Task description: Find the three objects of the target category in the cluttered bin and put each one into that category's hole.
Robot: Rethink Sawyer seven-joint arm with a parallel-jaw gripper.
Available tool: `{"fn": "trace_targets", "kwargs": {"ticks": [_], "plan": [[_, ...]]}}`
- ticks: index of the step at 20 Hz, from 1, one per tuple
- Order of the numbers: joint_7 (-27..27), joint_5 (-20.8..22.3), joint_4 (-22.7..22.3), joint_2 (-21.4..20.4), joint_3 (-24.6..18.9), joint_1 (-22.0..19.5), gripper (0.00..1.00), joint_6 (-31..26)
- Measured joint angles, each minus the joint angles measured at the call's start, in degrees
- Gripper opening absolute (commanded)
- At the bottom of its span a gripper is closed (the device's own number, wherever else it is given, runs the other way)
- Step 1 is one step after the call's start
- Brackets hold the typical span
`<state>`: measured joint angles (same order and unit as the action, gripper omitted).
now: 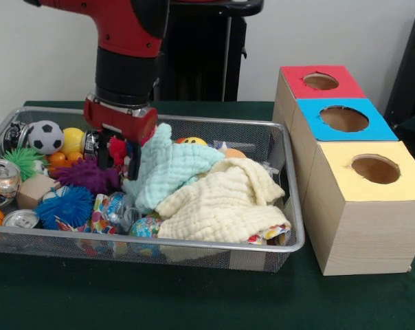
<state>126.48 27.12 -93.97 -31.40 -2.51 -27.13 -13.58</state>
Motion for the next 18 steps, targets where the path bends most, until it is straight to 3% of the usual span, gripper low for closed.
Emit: {"fn": "trace_targets", "kwargs": {"ticks": [9, 18], "plan": [[0.0, -0.01, 0.03, 5.65, -0.03, -0.35, 1.0, 4.26], [0.0, -0.01, 0.02, 5.32, -0.04, -0.79, 1.0, 4.61]]}}
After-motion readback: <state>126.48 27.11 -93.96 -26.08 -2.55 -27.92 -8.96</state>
